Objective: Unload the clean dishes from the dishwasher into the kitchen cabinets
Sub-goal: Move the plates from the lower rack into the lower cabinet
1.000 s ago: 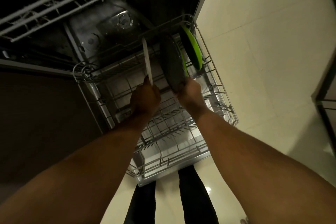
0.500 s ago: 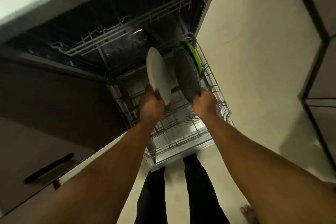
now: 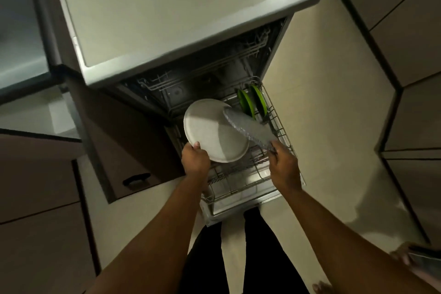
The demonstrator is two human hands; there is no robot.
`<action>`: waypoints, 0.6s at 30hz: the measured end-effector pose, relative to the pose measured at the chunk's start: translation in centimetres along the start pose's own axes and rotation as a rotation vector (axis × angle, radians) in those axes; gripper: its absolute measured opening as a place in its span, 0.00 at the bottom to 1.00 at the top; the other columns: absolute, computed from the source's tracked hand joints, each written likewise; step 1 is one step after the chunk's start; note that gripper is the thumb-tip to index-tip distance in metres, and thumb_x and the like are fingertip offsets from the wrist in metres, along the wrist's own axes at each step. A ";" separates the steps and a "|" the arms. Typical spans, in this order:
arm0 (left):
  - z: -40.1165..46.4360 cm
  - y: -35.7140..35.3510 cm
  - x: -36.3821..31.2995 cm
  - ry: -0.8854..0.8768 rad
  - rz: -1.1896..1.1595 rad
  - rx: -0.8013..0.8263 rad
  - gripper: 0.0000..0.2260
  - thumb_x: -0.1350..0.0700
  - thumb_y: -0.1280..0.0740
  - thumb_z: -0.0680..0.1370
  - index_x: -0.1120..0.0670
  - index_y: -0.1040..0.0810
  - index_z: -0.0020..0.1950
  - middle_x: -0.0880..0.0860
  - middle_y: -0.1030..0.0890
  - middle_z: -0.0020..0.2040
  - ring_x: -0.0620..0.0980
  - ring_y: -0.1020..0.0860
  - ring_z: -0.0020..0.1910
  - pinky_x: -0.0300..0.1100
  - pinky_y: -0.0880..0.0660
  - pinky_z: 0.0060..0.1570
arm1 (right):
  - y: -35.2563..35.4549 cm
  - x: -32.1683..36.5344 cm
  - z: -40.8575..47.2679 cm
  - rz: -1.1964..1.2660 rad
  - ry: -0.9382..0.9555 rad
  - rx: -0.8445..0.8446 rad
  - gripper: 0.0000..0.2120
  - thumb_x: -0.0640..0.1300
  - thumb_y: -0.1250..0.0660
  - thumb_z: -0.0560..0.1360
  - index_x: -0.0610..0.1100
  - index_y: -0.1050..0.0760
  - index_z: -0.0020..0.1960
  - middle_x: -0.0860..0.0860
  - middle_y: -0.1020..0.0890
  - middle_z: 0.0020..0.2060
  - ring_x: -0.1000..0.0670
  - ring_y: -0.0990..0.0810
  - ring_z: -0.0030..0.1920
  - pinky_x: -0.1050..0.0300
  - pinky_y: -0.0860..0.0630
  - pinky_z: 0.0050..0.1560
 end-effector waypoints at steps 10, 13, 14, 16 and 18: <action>-1.8 5.1 5.7 0.105 -0.294 0.153 0.09 0.51 0.42 0.81 0.51 0.23 0.53 0.56 0.19 0.53 0.58 0.20 0.52 0.64 0.23 0.56 | 3.8 1.0 -8.8 -0.134 0.182 -0.086 0.31 0.27 0.29 0.68 0.36 0.28 0.70 0.43 0.31 0.73 0.39 0.27 0.69 0.58 0.32 0.67; -2.1 6.3 6.7 0.158 -0.369 0.197 0.12 0.53 0.44 0.82 0.54 0.22 0.53 0.59 0.19 0.56 0.59 0.20 0.55 0.61 0.23 0.58 | 3.5 1.8 -11.2 -0.104 0.203 -0.053 0.35 0.32 0.26 0.68 0.38 0.32 0.73 0.46 0.37 0.76 0.43 0.32 0.73 0.55 0.32 0.68; -2.7 7.0 6.3 0.168 -0.404 0.205 0.13 0.55 0.46 0.83 0.56 0.22 0.55 0.59 0.19 0.56 0.58 0.20 0.55 0.59 0.22 0.55 | 3.3 2.2 -12.1 -0.100 0.237 -0.051 0.36 0.33 0.25 0.67 0.38 0.32 0.73 0.46 0.38 0.77 0.43 0.33 0.73 0.53 0.32 0.69; -4.2 8.4 5.5 0.188 -0.457 0.232 0.14 0.56 0.48 0.85 0.60 0.25 0.61 0.58 0.20 0.56 0.57 0.22 0.54 0.52 0.20 0.43 | 2.7 2.7 -13.5 -0.099 0.264 -0.041 0.39 0.39 0.21 0.66 0.38 0.32 0.74 0.47 0.39 0.77 0.43 0.34 0.74 0.49 0.31 0.69; -5.0 9.6 5.4 0.192 -0.481 0.257 0.14 0.57 0.49 0.86 0.59 0.28 0.64 0.58 0.22 0.56 0.56 0.23 0.53 0.45 0.21 0.32 | 2.2 3.1 -14.7 -0.029 0.199 -0.023 0.40 0.44 0.20 0.66 0.41 0.33 0.74 0.51 0.40 0.78 0.48 0.36 0.75 0.51 0.32 0.71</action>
Point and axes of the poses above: each hand's wrist, its own z-axis towards the middle knuckle, its own y-axis out of the back of the hand, x = y × z, the point moved 4 cm from there along z, towards the middle knuckle
